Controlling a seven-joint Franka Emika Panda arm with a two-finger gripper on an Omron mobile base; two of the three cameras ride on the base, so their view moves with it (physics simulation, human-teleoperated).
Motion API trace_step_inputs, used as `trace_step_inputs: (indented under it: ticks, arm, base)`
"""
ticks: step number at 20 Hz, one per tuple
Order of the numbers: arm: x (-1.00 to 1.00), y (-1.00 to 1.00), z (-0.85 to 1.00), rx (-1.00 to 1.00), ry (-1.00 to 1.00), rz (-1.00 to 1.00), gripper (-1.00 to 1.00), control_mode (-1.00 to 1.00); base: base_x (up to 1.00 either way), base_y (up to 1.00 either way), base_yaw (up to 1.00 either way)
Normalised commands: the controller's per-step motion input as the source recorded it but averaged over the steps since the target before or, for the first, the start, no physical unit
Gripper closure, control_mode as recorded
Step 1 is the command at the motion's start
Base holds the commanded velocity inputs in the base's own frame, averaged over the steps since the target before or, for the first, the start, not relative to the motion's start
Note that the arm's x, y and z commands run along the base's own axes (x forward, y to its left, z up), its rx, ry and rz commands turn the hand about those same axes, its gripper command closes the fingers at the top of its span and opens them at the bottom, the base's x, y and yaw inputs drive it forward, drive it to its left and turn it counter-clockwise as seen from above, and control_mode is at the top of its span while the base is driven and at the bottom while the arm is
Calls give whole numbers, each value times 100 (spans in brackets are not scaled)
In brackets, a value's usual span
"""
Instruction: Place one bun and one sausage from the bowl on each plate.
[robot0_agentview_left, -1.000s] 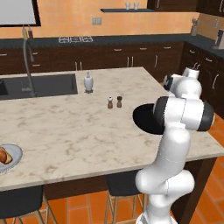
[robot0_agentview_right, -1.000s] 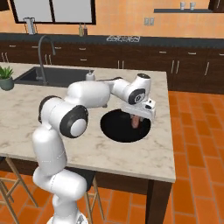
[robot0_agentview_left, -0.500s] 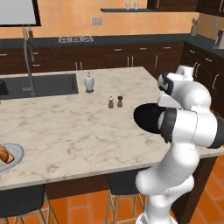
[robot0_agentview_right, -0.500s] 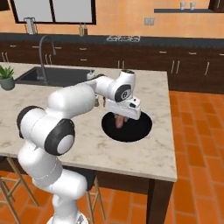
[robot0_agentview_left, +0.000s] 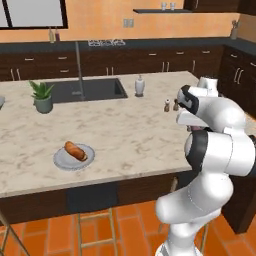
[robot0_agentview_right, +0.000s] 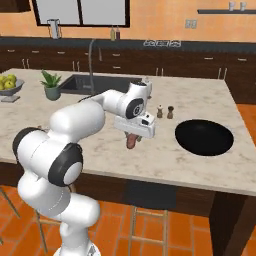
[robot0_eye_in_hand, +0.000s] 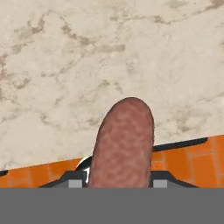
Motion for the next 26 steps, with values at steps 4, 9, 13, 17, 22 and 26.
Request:
trace_step_inputs:
  ticks: [4, 9, 13, 17, 22, 26]
  arm:
    - [0, 0, 0, 0, 0, 0, 100, 100]
    - [0, 0, 0, 0, 0, 0, 100, 100]
    - [0, 0, 0, 0, 0, 0, 100, 100]
    - [0, 0, 0, 0, 0, 0, 100, 100]
    - [26, 30, -26, 1, 1, 8, 100, -100]
    - [14, 100, -75, 0, 1, 37, 100, -100]
  base:
    - [-19, 100, 0]
    - [5, 100, 0]
    - [74, 77, 0]
    - [100, 18, 0]
    - [54, 5, 3]
    - [0, 0, 0]
